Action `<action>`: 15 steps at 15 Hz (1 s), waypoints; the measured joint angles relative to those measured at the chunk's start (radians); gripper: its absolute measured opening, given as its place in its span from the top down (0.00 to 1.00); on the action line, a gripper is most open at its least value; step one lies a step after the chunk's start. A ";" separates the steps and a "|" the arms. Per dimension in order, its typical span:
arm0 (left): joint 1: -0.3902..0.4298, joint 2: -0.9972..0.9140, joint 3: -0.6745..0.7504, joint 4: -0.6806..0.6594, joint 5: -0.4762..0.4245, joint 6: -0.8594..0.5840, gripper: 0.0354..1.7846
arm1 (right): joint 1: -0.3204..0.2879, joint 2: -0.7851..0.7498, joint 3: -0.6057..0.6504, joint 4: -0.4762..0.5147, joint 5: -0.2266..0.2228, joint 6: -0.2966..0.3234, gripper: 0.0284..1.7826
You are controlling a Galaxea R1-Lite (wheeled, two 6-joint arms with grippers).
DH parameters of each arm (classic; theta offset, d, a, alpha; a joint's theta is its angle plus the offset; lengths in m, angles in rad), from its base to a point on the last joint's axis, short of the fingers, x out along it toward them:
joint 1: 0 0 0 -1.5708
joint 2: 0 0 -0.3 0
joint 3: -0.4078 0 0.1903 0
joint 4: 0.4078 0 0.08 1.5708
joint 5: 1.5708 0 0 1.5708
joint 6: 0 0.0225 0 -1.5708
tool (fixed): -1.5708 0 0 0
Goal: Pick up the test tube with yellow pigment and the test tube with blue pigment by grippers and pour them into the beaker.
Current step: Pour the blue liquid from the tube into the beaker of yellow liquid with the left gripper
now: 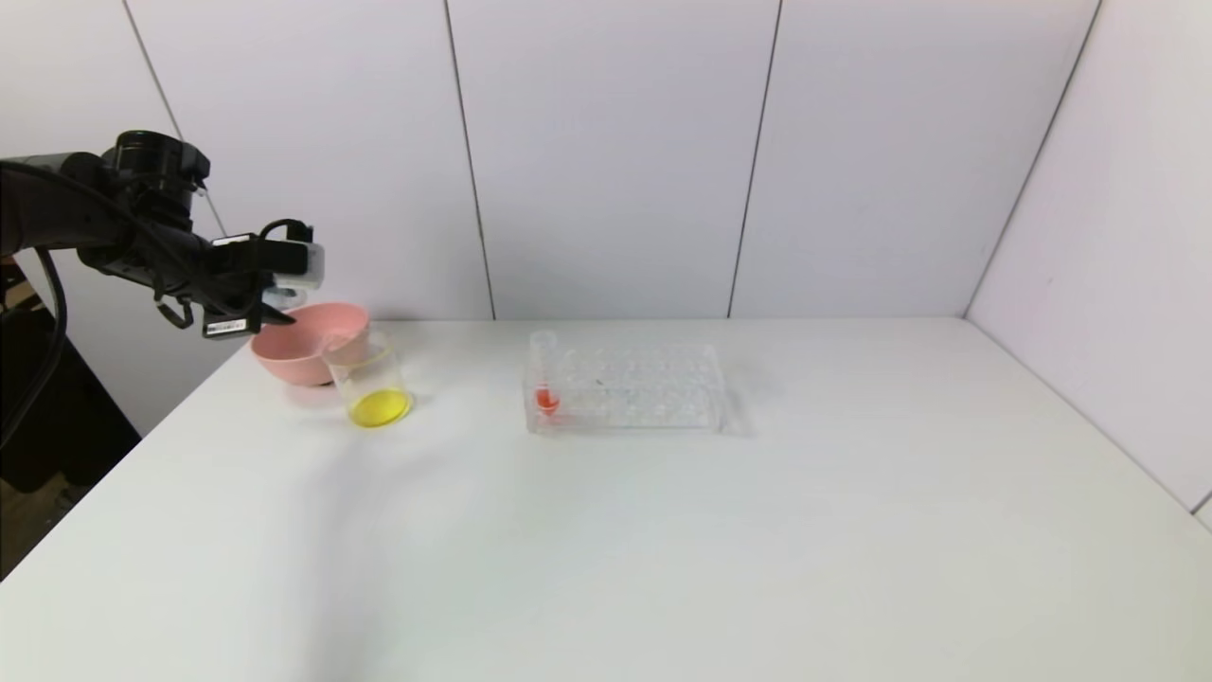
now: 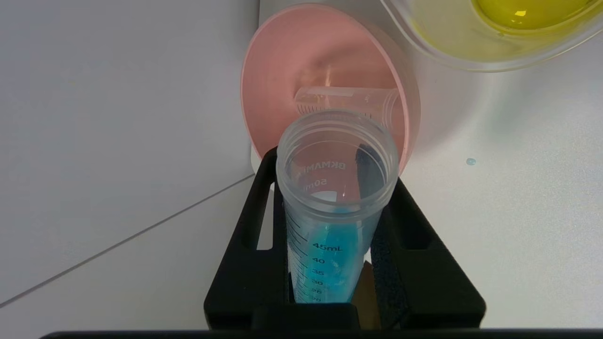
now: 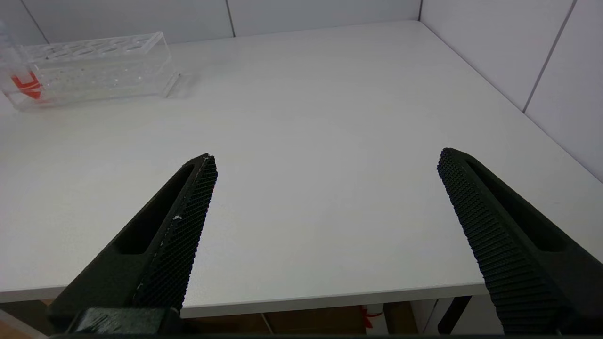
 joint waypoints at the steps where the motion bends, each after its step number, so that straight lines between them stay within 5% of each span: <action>1: -0.006 0.000 0.000 0.002 0.001 0.009 0.73 | 0.000 0.000 0.000 0.000 0.000 0.000 0.04; 15: -0.074 -0.006 0.001 0.030 0.104 0.060 0.73 | 0.000 0.000 0.000 0.000 0.000 0.000 0.04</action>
